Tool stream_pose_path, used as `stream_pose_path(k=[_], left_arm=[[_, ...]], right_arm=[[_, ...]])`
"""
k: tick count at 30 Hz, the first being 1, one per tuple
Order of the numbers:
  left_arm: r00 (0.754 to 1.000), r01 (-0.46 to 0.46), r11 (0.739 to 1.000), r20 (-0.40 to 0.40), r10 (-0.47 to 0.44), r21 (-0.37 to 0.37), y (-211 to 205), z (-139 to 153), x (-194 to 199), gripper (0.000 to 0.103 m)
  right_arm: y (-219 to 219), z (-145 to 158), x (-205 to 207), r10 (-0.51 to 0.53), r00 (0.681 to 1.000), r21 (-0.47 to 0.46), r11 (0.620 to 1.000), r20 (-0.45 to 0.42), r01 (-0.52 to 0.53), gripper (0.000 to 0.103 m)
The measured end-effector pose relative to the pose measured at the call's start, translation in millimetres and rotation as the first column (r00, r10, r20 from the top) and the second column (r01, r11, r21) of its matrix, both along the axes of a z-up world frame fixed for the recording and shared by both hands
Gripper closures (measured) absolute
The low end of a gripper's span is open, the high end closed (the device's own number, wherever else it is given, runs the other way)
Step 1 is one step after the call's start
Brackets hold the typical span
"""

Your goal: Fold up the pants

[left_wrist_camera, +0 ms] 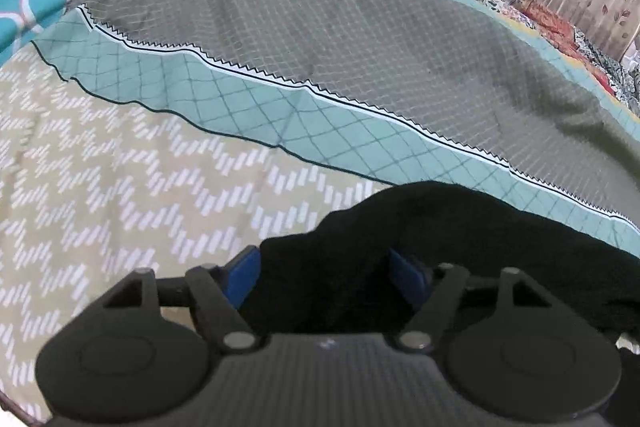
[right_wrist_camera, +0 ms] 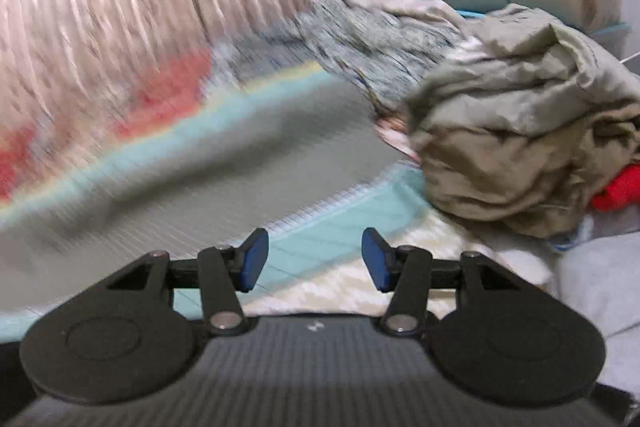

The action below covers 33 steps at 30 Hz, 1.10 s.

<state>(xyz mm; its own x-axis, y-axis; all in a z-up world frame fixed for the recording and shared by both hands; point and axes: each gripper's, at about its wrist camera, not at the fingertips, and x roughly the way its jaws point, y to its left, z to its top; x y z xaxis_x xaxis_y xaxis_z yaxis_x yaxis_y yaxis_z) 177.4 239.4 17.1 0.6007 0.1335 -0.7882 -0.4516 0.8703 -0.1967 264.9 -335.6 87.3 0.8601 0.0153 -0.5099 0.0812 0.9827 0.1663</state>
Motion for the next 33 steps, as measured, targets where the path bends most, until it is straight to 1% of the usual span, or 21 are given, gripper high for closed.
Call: stream_pose_path(k=[2, 4, 6, 8, 9, 11, 13, 14, 15, 16, 17, 19, 21, 23, 26, 27, 28, 29, 30, 31, 33], left_arm=[[1.0, 0.008, 1.0, -0.004, -0.008, 0.001, -1, -3, 1, 0.033], [1.0, 0.014, 1.0, -0.009, -0.014, 0.013, -2, -6, 1, 0.033], [1.0, 0.021, 0.999, -0.009, -0.021, 0.035, -6, -6, 1, 0.041], [0.999, 0.032, 0.998, -0.008, -0.032, 0.054, -12, -2, -1, 0.048], [0.999, 0.043, 0.997, -0.009, -0.042, 0.067, -16, -1, -2, 0.052], [0.998, 0.066, 0.992, -0.017, -0.065, 0.105, -23, 2, -3, 0.058], [0.995, 0.095, 0.985, -0.026, -0.092, 0.145, -32, 5, -4, 0.067], [0.995, 0.103, 0.98, -0.028, -0.1, 0.17, -37, 9, -5, 0.071], [0.994, 0.105, 0.972, -0.026, -0.102, 0.21, -44, 13, -7, 0.075], [0.994, 0.108, 0.965, -0.023, -0.105, 0.239, -49, 17, -8, 0.076], [0.994, 0.11, 0.957, -0.013, -0.111, 0.268, -54, 21, -11, 0.077], [0.993, 0.105, 0.942, 0.015, -0.115, 0.319, -63, 30, -15, 0.079], [0.994, 0.074, 0.936, 0.054, -0.098, 0.344, -67, 40, -18, 0.079], [0.993, 0.022, 0.939, 0.098, -0.059, 0.343, -63, 49, -18, 0.079], [0.993, -0.054, 0.949, 0.121, 0.016, 0.312, -51, 50, -8, 0.079], [0.993, -0.06, 0.954, 0.11, 0.029, 0.294, -48, 45, -1, 0.078], [0.995, -0.056, 0.957, 0.093, 0.03, 0.285, -46, 39, 5, 0.076], [0.998, -0.053, 0.957, 0.054, 0.039, 0.285, -44, 28, 15, 0.069], [0.999, -0.044, 0.957, 0.014, 0.042, 0.287, -43, 17, 21, 0.068], [0.999, -0.034, 0.958, -0.023, 0.042, 0.285, -41, 7, 26, 0.067], [0.999, -0.023, 0.96, -0.037, 0.035, 0.279, -38, 2, 26, 0.063]], right_arm=[[0, 2, -6, -0.015, 1.0, -0.08, 0.997, 0.008, 0.015, 0.049], [-3, -3, -4, -0.023, 0.999, -0.133, 0.991, -0.025, 0.019, 0.049], [-7, -11, 12, -0.046, 0.995, -0.163, 0.986, -0.086, 0.031, 0.049], [-5, -26, 32, -0.017, 0.985, -0.177, 0.984, -0.172, -0.014, 0.048], [2, -36, 35, -0.024, 0.978, -0.209, 0.978, -0.207, -0.02, 0.046], [9, -63, 57, -0.072, 0.952, -0.311, 0.95, -0.297, -0.025, 0.033], [7, -94, 70, -0.101, 0.909, -0.315, 0.948, -0.403, -0.034, 0.032], [10, -103, 61, -0.112, 0.921, -0.328, 0.944, -0.373, -0.018, 0.036], [17, -104, 56, -0.082, 0.935, -0.363, 0.93, -0.346, -0.053, 0.047], [25, -103, 49, -0.035, 0.94, -0.391, 0.914, -0.339, -0.107, 0.081], [31, -100, 45, -0.02, 0.945, -0.416, 0.901, -0.325, -0.124, 0.085], [36, -90, 41, 0.0, 0.961, -0.453, 0.882, -0.276, -0.13, 0.087], [36, -74, 42, -0.018, 0.982, -0.488, 0.87, -0.186, -0.077, 0.087], [31, -51, 55, -0.042, 0.997, -0.5, 0.866, -0.067, 0.003, 0.086], [26, -32, 88, -0.092, 0.995, -0.499, 0.861, 0.037, 0.098, 0.086], [26, -33, 101, -0.109, 0.993, -0.498, 0.859, 0.046, 0.117, 0.085], [26, -36, 114, -0.127, 0.991, -0.493, 0.861, 0.035, 0.128, 0.079], [25, -43, 129, -0.142, 0.99, -0.479, 0.869, -0.01, 0.12, 0.063], [25, -52, 139, -0.152, 0.986, -0.469, 0.877, -0.072, 0.101, 0.054], [27, -62, 147, -0.164, 0.98, -0.468, 0.879, -0.116, 0.092, 0.051], [27, -72, 145, -0.174, 0.976, -0.446, 0.89, -0.129, 0.099, 0.051]])
